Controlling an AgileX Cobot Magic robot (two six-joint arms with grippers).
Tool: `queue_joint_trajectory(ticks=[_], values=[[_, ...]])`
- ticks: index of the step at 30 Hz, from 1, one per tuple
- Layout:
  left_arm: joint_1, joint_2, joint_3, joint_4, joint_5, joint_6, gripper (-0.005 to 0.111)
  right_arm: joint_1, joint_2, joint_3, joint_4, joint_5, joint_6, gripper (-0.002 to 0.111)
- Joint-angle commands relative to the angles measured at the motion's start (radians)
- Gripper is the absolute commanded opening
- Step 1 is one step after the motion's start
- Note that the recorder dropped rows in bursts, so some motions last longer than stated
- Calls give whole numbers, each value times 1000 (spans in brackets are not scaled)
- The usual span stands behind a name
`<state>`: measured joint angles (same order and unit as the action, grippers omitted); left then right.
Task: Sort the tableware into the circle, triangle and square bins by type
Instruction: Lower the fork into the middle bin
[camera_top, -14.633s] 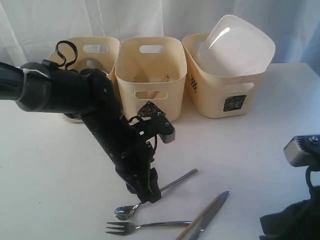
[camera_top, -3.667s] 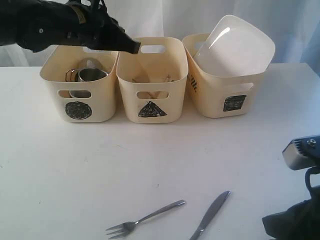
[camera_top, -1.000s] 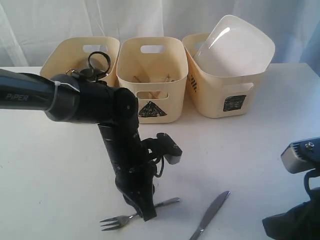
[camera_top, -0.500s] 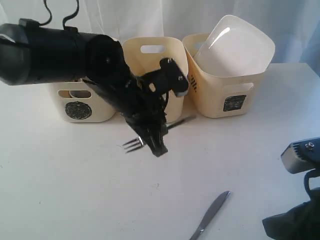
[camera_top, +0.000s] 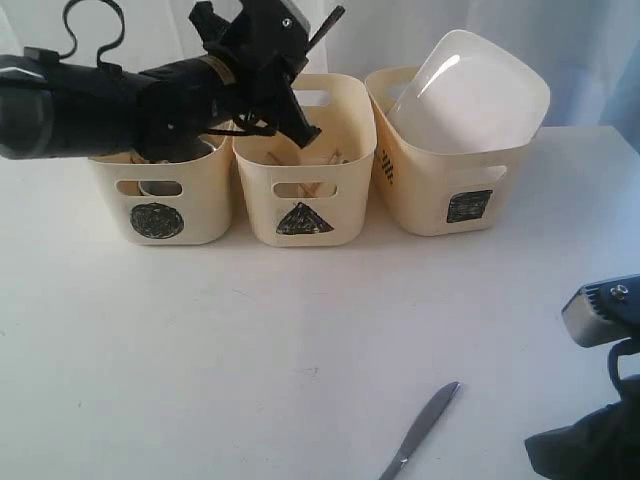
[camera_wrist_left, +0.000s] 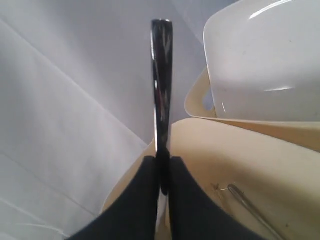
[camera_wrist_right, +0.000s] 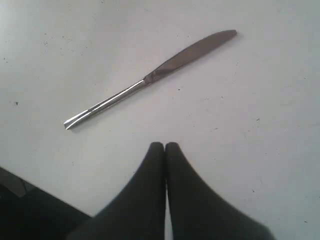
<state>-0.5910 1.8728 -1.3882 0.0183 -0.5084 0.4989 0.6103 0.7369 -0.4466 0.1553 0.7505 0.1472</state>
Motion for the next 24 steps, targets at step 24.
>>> queue_joint_trajectory(ticks=[24], values=[[-11,4,-44,-1,44,-59,40,-3,-6,5,-2,-5,-12,0]])
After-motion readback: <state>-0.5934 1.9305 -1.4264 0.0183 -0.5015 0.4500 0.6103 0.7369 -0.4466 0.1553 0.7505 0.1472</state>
